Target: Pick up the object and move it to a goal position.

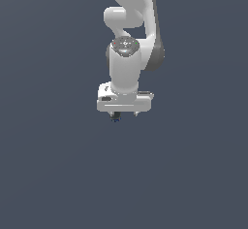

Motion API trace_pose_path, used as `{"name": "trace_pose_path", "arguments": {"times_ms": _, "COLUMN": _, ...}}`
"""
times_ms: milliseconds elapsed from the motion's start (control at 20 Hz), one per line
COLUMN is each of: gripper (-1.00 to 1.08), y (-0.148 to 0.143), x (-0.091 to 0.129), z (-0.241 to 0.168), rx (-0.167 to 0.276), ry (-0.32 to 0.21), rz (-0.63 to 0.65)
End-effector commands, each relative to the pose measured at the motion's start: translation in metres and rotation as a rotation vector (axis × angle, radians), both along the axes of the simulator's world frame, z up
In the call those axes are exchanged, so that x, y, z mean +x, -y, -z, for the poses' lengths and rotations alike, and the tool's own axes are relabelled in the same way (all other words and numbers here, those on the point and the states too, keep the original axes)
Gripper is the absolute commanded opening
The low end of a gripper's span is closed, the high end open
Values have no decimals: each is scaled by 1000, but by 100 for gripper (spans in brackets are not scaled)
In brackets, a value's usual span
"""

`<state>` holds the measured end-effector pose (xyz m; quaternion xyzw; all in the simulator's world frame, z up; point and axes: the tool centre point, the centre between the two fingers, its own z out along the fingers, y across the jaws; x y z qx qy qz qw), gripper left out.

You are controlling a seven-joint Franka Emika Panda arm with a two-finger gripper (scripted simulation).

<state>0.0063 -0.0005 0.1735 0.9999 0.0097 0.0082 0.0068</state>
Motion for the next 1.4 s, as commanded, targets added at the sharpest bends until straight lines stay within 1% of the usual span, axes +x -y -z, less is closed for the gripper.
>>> {"name": "trace_pose_path", "arguments": {"times_ms": 0, "gripper": 100, "y": 0, "x": 0, "z": 0, "rx": 0, "ry": 0, "rz": 0}}
{"name": "trace_pose_path", "arguments": {"times_ms": 450, "gripper": 100, "y": 14, "x": 6, "z": -16, "rx": 10, "ry": 13, "rz": 52}}
{"name": "trace_pose_path", "arguments": {"times_ms": 750, "gripper": 100, "y": 15, "x": 3, "z": -11, "rx": 9, "ry": 11, "rz": 44}}
{"name": "trace_pose_path", "arguments": {"times_ms": 1050, "gripper": 100, "y": 23, "x": -10, "z": 12, "rx": 7, "ry": 6, "rz": 18}}
{"name": "trace_pose_path", "arguments": {"times_ms": 1350, "gripper": 100, "y": 34, "x": -37, "z": 50, "rx": 6, "ry": -3, "rz": -31}}
